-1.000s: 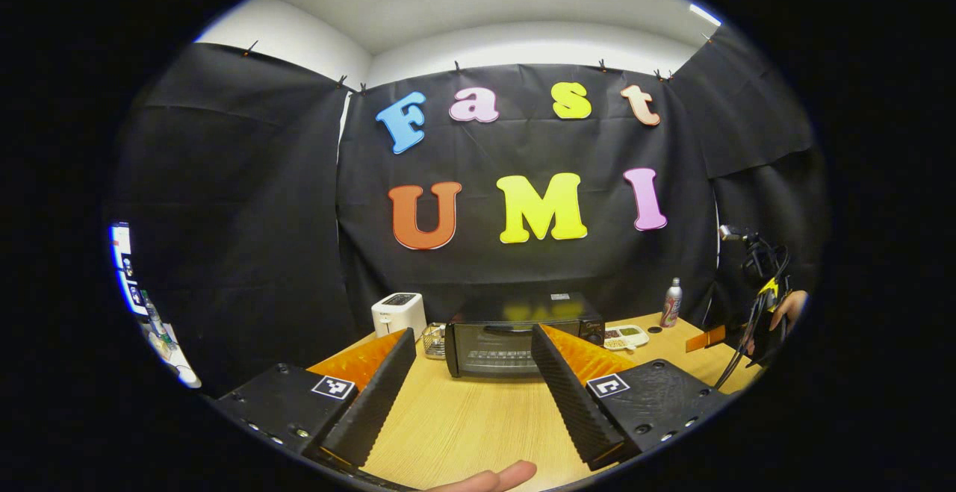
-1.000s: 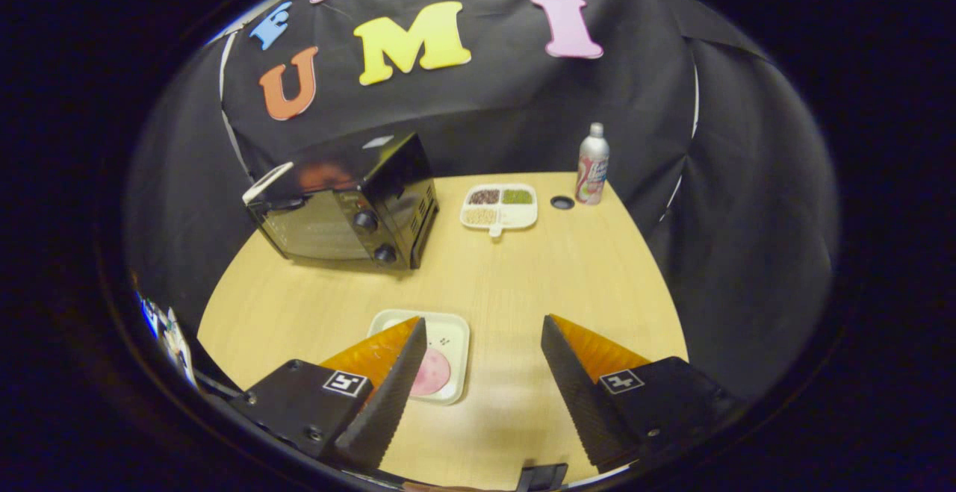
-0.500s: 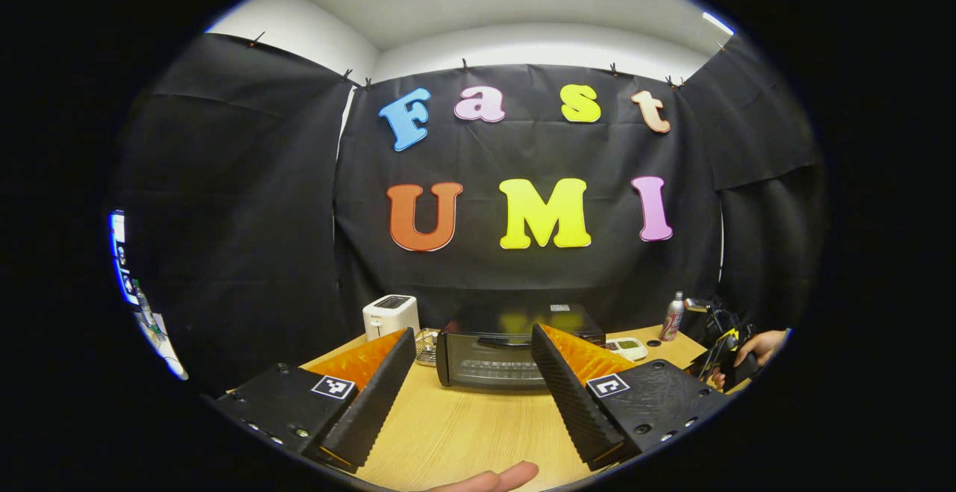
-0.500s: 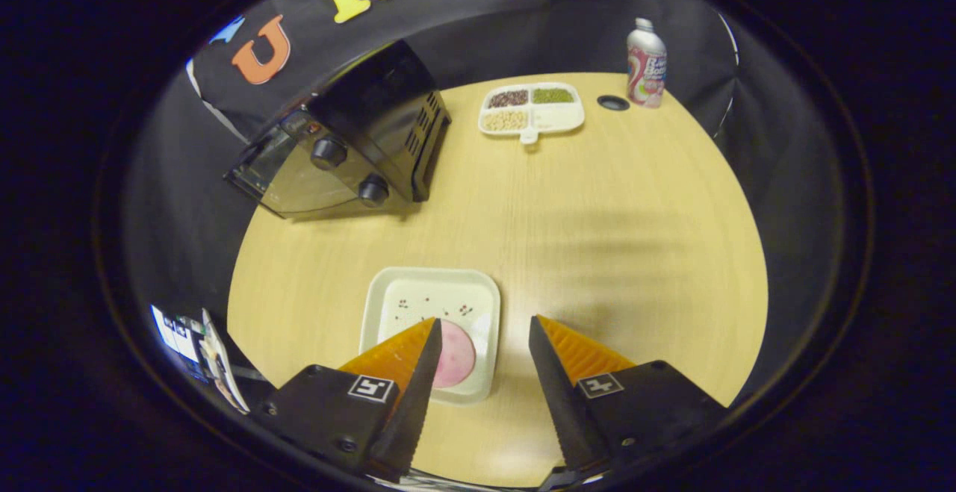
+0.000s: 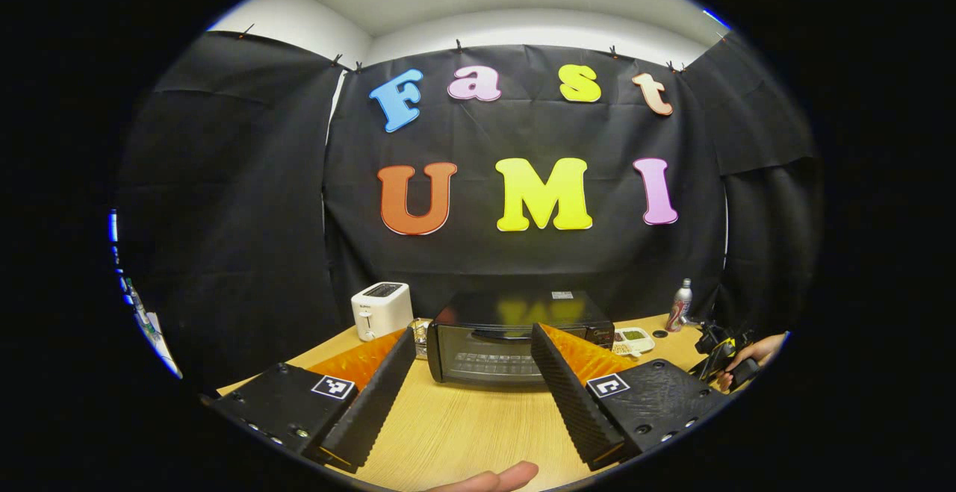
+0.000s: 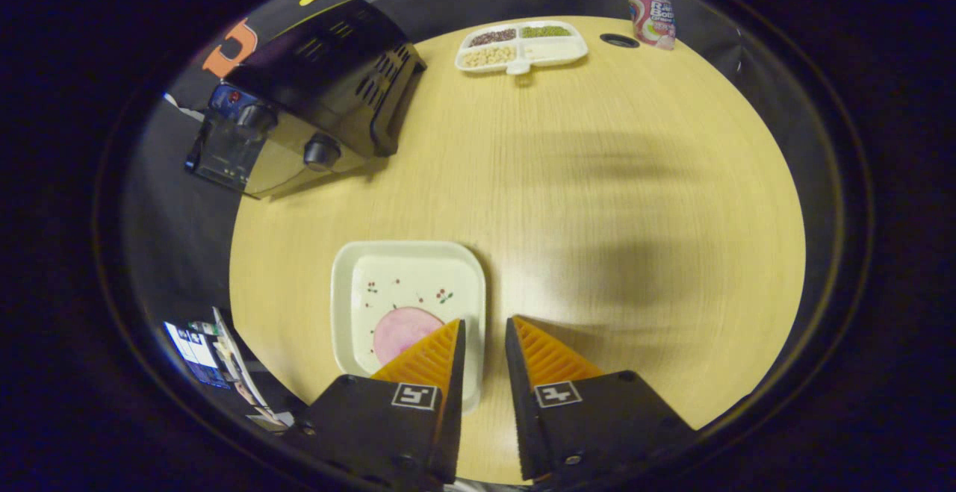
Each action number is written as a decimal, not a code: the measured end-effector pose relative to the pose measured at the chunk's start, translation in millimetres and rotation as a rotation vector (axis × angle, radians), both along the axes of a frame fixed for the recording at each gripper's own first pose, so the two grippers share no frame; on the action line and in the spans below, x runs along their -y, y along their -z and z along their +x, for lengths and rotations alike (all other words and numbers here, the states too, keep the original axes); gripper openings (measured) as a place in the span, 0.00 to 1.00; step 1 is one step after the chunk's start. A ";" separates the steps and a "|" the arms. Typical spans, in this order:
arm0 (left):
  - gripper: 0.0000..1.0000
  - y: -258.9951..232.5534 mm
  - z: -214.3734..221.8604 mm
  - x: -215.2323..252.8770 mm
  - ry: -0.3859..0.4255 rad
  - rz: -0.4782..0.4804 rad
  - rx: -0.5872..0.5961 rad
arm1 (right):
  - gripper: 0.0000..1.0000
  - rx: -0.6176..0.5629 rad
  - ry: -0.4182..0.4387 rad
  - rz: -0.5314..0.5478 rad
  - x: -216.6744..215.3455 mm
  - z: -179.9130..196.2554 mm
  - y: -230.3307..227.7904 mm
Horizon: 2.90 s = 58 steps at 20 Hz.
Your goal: Open the electric oven with the left hand, put the food in, and close the electric oven.
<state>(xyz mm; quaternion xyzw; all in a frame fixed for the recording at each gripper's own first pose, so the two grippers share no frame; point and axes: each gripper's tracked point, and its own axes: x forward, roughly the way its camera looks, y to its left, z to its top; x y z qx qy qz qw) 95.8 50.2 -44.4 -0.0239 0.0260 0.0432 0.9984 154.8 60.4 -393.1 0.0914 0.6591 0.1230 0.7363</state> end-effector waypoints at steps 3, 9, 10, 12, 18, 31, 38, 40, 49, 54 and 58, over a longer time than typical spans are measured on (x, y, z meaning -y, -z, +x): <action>0.97 11.5 6.9 0.8 0.003 -0.012 -0.031 | 0.02 -0.086 0.002 0.046 -1.1 -5.2 6.5; 0.97 21.1 16.1 -6.5 -0.022 -0.011 -0.055 | 0.01 -0.151 0.061 0.247 1.6 -3.8 1.4; 0.97 23.4 16.3 -8.6 -0.028 -0.008 -0.062 | 0.01 -0.143 0.068 0.263 2.2 -4.1 0.8; 0.97 27.1 18.6 -8.8 -0.024 -0.014 -0.074 | 0.01 -0.129 0.087 0.279 2.5 0.1 4.1; 0.97 38.4 26.7 0.6 0.031 -0.053 -0.102 | 0.01 -0.109 0.111 0.322 5.1 -2.5 2.1; 0.97 56.5 77.3 33.6 0.135 -0.086 -0.142 | 0.34 -0.059 0.125 0.372 -7.2 0.7 -8.5; 0.96 86.0 136.7 45.9 0.171 -0.088 -0.237 | 0.82 0.149 0.107 0.269 -3.2 13.3 -15.2; 0.95 92.6 153.3 44.8 0.168 -0.070 -0.256 | 0.84 0.237 0.112 0.234 1.8 18.3 -18.9; 0.98 96.0 200.5 49.3 0.178 -0.029 -0.253 | 0.89 0.634 0.149 0.138 18.6 27.1 -61.3; 0.95 102.0 207.3 53.4 0.180 -0.019 -0.277 | 0.93 0.798 0.157 0.072 27.4 19.4 -95.1; 0.95 103.1 204.6 54.3 0.185 -0.038 -0.279 | 0.92 0.884 0.132 0.008 26.3 8.7 -112.8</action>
